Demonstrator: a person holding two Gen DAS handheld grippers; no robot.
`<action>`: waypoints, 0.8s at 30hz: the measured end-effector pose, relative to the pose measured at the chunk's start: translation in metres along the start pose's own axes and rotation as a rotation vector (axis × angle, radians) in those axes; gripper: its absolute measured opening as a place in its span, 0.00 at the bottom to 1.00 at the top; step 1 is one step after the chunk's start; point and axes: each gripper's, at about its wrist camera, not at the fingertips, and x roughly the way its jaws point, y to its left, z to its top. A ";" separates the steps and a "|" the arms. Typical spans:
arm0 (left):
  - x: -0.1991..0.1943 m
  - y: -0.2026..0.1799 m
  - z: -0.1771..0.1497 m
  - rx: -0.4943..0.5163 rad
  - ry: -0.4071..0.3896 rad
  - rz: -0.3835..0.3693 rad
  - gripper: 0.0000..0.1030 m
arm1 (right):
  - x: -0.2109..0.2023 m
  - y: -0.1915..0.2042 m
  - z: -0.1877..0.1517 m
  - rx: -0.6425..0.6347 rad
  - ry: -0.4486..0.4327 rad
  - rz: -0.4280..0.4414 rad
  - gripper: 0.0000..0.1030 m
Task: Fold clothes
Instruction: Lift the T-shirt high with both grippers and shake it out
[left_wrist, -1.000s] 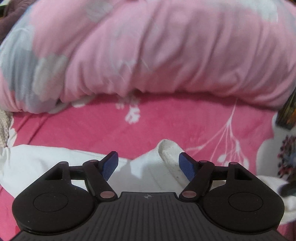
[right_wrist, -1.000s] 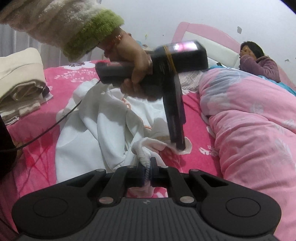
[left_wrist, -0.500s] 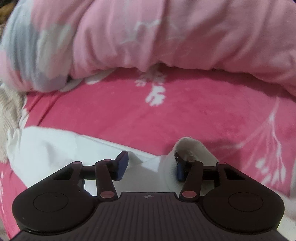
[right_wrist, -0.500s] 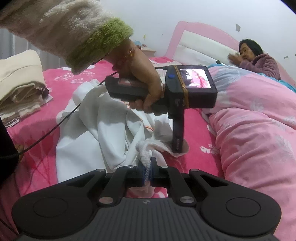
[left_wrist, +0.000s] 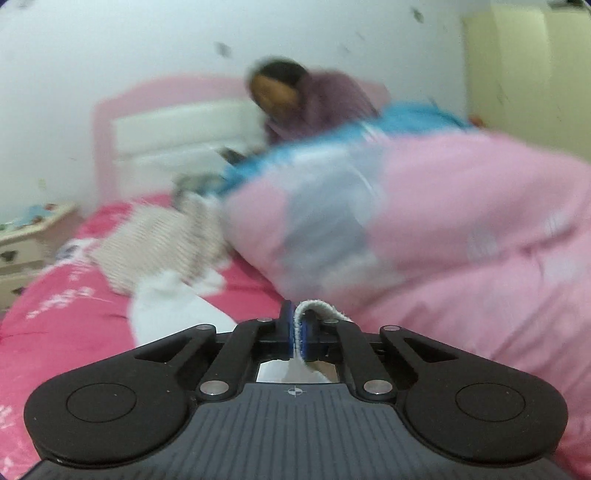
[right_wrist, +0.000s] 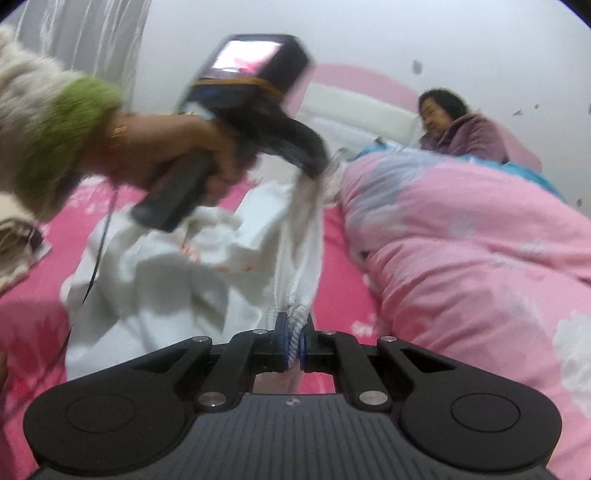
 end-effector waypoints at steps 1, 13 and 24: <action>-0.009 0.007 0.003 -0.016 -0.031 0.019 0.03 | 0.000 0.001 0.004 -0.010 -0.019 -0.019 0.06; -0.101 0.070 0.089 -0.184 -0.390 0.170 0.02 | -0.009 -0.021 0.109 -0.135 -0.372 -0.281 0.05; -0.189 0.101 0.151 -0.279 -0.664 0.206 0.01 | -0.083 -0.031 0.233 -0.249 -0.722 -0.378 0.05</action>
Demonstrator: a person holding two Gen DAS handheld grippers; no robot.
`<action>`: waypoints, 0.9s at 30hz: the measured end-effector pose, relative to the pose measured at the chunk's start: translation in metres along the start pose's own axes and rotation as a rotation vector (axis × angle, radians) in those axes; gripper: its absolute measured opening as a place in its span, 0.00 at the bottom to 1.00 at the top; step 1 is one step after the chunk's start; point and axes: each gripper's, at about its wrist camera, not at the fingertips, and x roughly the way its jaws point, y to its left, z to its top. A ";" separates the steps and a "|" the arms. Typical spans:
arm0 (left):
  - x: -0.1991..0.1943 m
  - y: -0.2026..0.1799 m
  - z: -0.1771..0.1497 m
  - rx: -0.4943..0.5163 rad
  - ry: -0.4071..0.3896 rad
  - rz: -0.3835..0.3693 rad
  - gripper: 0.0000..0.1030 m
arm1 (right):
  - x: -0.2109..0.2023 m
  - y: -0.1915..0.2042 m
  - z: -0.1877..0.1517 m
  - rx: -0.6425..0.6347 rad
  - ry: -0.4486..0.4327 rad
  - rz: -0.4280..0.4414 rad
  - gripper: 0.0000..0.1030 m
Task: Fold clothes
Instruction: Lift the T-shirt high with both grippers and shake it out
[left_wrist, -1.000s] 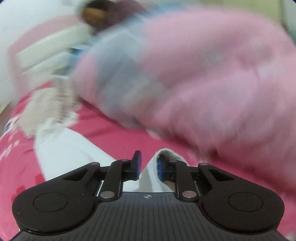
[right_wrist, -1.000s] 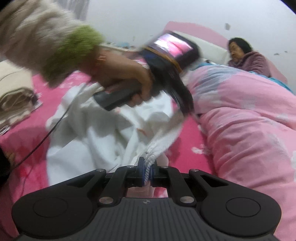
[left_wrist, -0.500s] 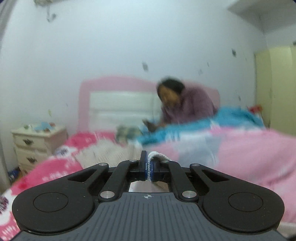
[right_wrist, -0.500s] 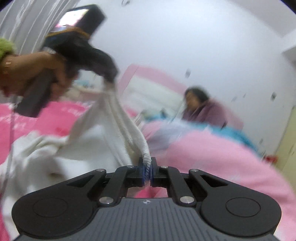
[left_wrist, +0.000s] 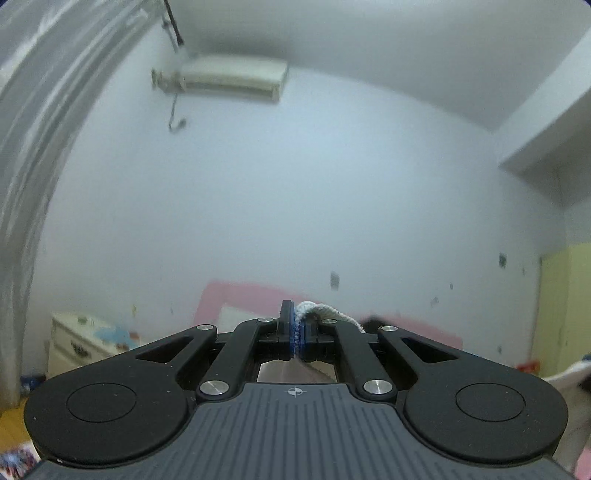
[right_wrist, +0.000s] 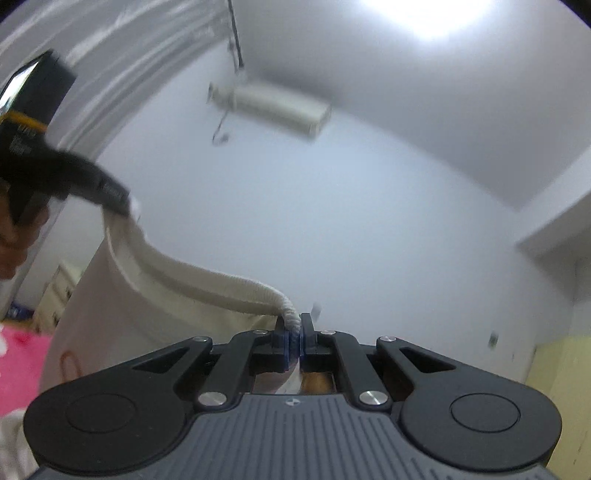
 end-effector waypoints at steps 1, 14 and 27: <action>-0.003 0.000 0.010 -0.002 -0.025 -0.002 0.01 | 0.000 -0.004 0.012 -0.010 -0.028 -0.007 0.05; -0.064 -0.004 0.090 -0.078 -0.260 -0.033 0.01 | -0.043 -0.045 0.127 -0.136 -0.283 -0.093 0.05; -0.079 0.005 0.095 -0.033 -0.275 -0.028 0.01 | -0.086 -0.024 0.131 -0.145 -0.305 -0.091 0.05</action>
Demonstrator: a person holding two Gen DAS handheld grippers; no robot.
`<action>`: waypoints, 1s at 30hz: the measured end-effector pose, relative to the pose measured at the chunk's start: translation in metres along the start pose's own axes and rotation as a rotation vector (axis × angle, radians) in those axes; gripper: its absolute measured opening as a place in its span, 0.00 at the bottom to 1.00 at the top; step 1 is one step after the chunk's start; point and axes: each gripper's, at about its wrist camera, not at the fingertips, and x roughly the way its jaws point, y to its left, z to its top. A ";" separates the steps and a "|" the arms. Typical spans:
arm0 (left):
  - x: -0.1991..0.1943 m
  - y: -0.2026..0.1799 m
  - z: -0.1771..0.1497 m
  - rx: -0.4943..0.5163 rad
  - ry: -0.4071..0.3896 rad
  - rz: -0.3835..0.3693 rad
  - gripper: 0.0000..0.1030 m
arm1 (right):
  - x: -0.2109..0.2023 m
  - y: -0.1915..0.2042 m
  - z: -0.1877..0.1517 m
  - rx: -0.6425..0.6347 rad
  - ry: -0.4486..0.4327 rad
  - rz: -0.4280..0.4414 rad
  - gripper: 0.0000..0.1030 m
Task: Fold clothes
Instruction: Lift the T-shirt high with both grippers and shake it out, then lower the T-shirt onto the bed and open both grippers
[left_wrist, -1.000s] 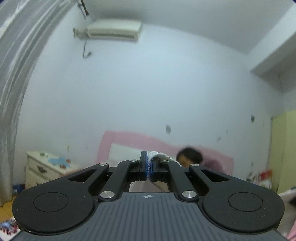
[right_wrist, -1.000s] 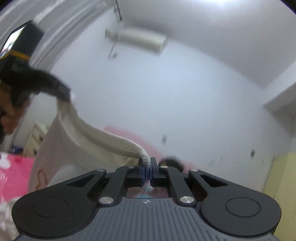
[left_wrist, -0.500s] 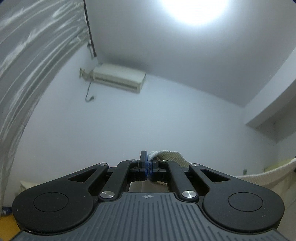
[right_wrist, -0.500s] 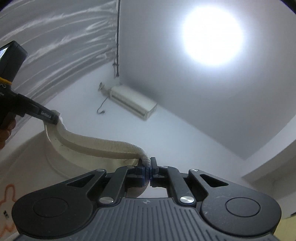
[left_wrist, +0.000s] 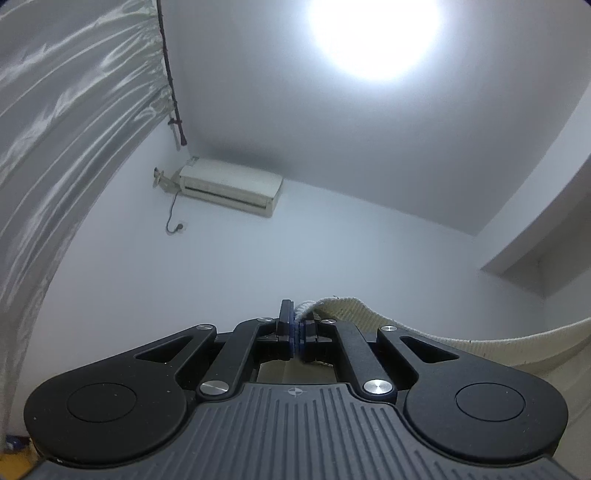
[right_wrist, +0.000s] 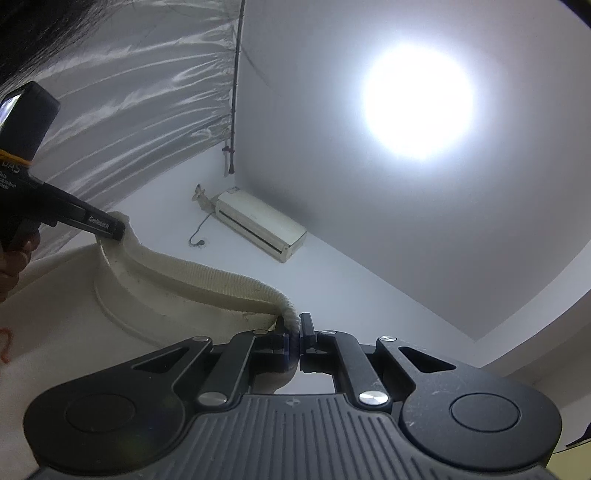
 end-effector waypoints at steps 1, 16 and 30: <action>0.003 0.002 -0.003 0.004 0.012 0.006 0.01 | 0.003 0.003 -0.004 0.000 0.012 0.008 0.05; 0.140 0.055 -0.187 0.172 0.294 0.181 0.01 | 0.123 0.117 -0.197 -0.023 0.324 0.206 0.05; 0.201 0.149 -0.422 0.392 0.796 0.274 0.10 | 0.197 0.298 -0.416 -0.005 0.674 0.440 0.06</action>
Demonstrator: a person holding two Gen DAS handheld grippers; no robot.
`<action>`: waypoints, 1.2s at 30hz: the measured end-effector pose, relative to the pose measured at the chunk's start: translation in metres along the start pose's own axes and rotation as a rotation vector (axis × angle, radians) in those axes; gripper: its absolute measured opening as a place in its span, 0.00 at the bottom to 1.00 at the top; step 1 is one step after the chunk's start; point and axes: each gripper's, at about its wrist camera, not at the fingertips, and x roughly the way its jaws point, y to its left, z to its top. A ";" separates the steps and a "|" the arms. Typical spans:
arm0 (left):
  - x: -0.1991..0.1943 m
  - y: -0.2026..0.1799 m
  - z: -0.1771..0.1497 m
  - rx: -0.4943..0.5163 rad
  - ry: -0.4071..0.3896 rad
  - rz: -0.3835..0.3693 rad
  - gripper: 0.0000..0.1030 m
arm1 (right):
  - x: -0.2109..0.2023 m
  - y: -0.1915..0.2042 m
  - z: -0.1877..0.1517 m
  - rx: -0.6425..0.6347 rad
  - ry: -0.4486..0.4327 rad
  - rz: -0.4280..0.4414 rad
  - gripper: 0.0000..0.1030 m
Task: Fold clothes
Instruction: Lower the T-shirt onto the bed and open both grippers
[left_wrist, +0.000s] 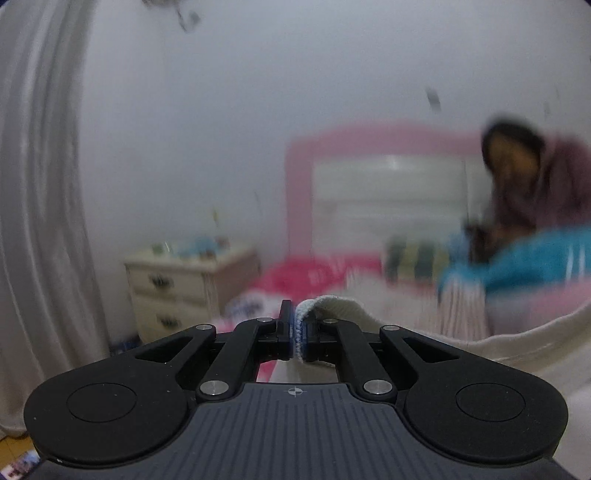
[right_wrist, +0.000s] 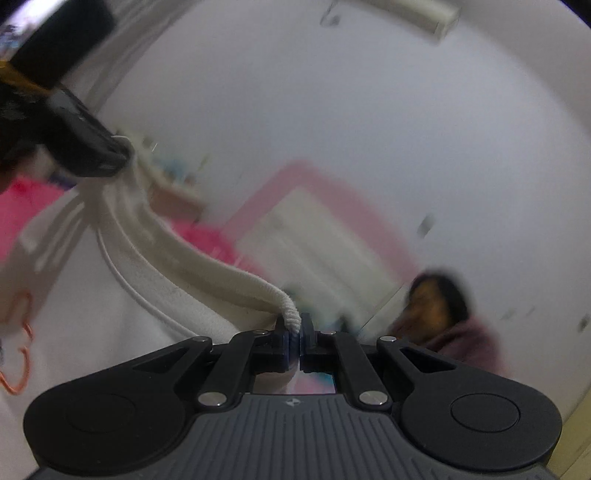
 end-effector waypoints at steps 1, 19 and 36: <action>0.010 0.000 -0.011 0.016 0.061 -0.035 0.22 | 0.015 0.008 -0.009 0.015 0.046 0.026 0.06; 0.047 0.089 -0.052 -0.415 0.476 -0.279 0.82 | 0.107 -0.031 -0.114 0.780 0.503 0.272 0.71; 0.009 0.093 -0.031 -0.655 0.447 -0.356 0.87 | 0.061 -0.048 -0.066 0.717 0.335 0.100 0.90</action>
